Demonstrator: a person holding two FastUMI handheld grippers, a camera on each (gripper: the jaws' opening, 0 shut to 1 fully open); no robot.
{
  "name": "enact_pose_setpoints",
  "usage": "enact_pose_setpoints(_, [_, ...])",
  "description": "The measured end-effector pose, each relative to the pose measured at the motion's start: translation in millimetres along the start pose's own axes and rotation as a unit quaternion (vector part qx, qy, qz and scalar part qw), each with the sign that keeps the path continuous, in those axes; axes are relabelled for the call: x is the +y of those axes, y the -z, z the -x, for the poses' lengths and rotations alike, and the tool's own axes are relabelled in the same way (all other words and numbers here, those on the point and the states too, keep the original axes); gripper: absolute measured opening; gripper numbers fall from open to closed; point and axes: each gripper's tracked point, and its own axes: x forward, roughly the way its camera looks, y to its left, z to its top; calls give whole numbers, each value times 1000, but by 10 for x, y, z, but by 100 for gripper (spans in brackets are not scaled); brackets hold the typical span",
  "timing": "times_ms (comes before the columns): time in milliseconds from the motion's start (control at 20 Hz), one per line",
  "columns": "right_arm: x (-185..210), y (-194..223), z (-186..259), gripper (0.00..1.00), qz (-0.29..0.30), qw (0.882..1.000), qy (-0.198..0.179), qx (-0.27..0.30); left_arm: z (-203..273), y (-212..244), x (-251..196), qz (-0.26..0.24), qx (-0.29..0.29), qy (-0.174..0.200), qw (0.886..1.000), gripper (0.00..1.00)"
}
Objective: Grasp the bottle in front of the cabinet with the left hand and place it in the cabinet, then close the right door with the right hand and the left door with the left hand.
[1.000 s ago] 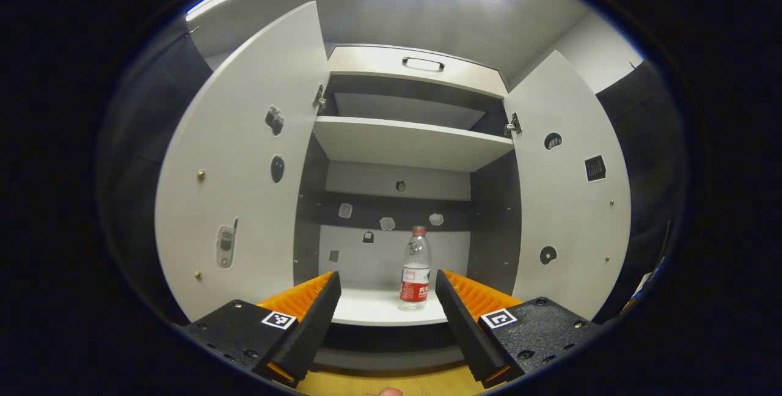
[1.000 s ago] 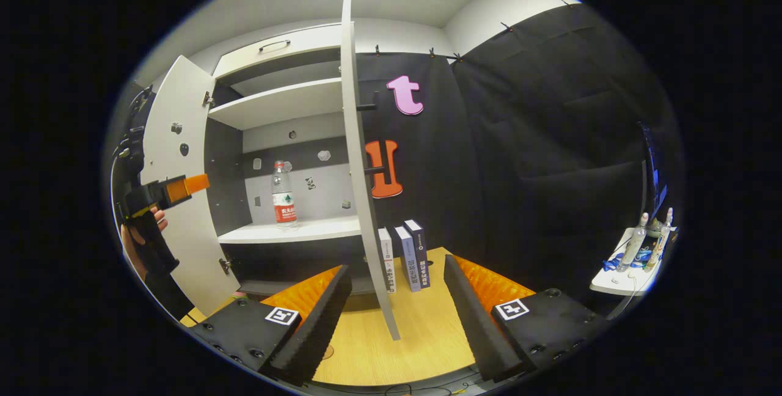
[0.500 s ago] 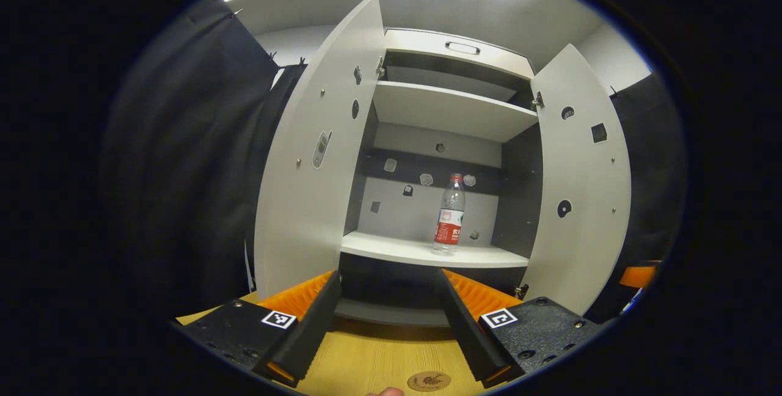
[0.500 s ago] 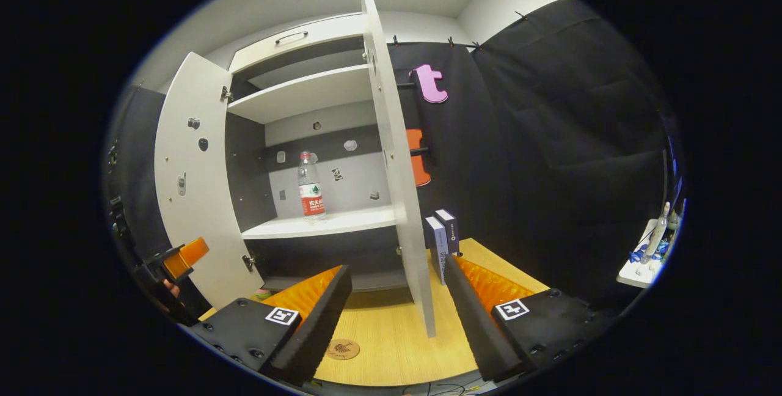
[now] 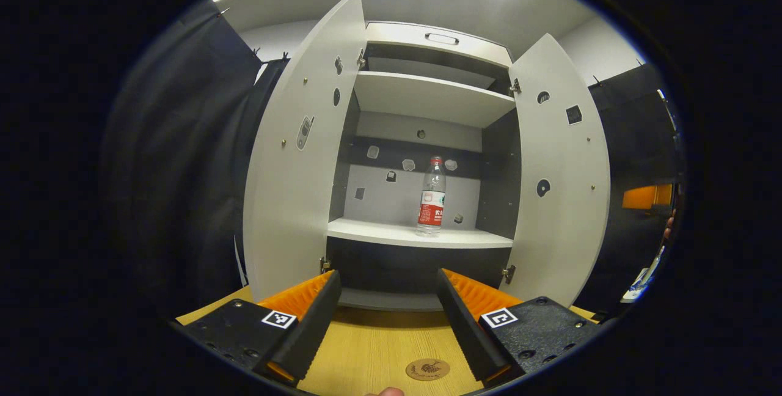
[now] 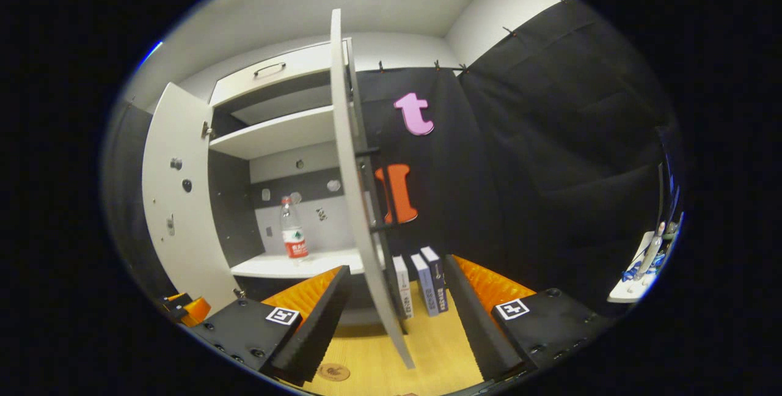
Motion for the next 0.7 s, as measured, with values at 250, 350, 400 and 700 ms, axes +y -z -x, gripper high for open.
enact_pose_setpoints(250, [-453,-567,-542,93,32,998,48,-39,17,-20,145,6,0,-11,1000,95])
enact_pose_setpoints(350, [-556,-572,-735,100,48,996,61,-35,34,-35,203,8,-3,-18,1000,92])
enact_pose_setpoints(400, [-584,-549,-827,100,50,996,62,-31,49,-44,231,6,-5,-21,1000,95])
enact_pose_setpoints(700, [-466,-412,-1061,100,30,999,40,-13,91,-124,390,0,-19,-45,999,95])
